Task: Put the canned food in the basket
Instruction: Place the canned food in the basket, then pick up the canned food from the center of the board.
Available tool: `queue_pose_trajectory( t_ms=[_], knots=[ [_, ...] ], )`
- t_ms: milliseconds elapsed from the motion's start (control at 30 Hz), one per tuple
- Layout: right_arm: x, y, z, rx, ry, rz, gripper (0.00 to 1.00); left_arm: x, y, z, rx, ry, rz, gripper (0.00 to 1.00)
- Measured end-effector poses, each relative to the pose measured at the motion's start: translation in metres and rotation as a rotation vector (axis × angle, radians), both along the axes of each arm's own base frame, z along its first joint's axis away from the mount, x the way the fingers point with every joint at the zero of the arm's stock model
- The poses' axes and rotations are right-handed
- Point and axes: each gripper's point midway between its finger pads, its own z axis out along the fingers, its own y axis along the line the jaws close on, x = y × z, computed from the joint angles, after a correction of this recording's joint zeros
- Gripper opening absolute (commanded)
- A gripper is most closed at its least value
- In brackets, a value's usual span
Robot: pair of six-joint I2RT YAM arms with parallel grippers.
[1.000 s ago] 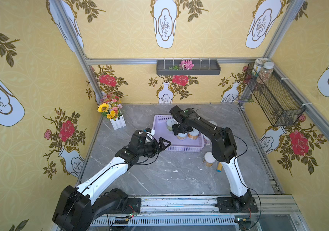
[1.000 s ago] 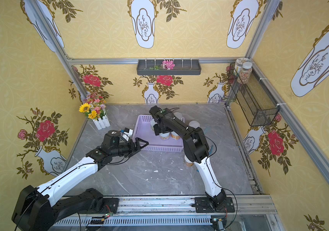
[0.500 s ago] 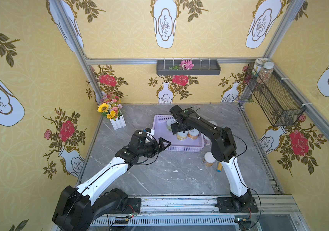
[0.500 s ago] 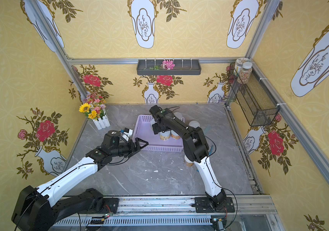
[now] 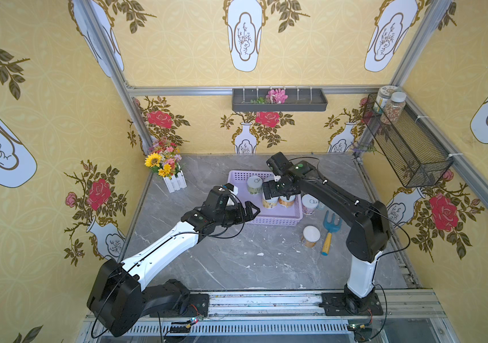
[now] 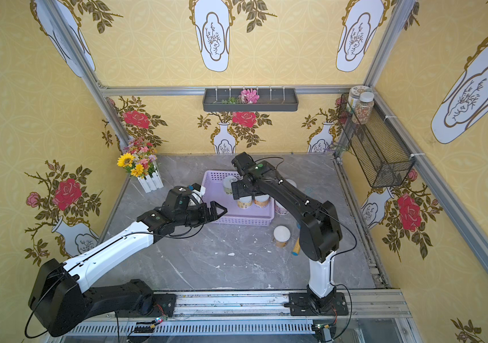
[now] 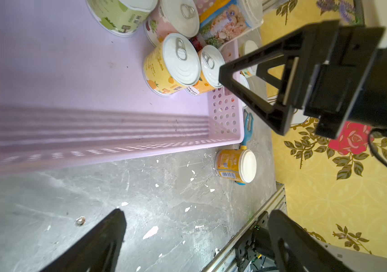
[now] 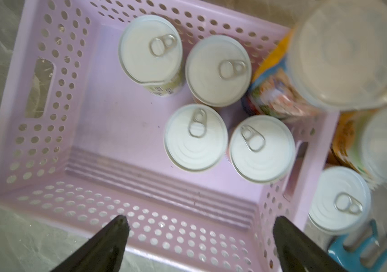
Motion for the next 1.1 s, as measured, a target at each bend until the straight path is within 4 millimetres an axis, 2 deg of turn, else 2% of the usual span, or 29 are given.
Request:
queue_pose_trajectory(
  t_ms=[233,400,567,667,800,1100],
  knots=[
    [-0.033,-0.058,0.006,0.043,0.014,-0.148,0.99,-0.003,-0.034,-0.005,0.028,-0.028,-0.081,1.00],
    [-0.047,-0.113,-0.008,0.095,0.065,-0.314,0.97,0.000,-0.068,0.000,0.023,-0.062,-0.151,1.00],
    [-0.045,-0.158,-0.026,0.178,0.118,-0.475,0.97,0.003,-0.105,0.010,0.009,-0.111,-0.220,1.00],
    [-0.036,-0.165,-0.032,0.210,0.140,-0.509,0.97,0.002,-0.119,0.013,0.005,-0.132,-0.251,1.00],
    [-0.014,-0.166,-0.042,0.234,0.162,-0.545,0.97,0.001,-0.130,0.015,0.014,-0.162,-0.276,1.00],
    [0.022,-0.161,-0.061,0.256,0.193,-0.600,0.97,-0.005,-0.136,0.020,0.041,-0.232,-0.313,1.00]
  ],
)
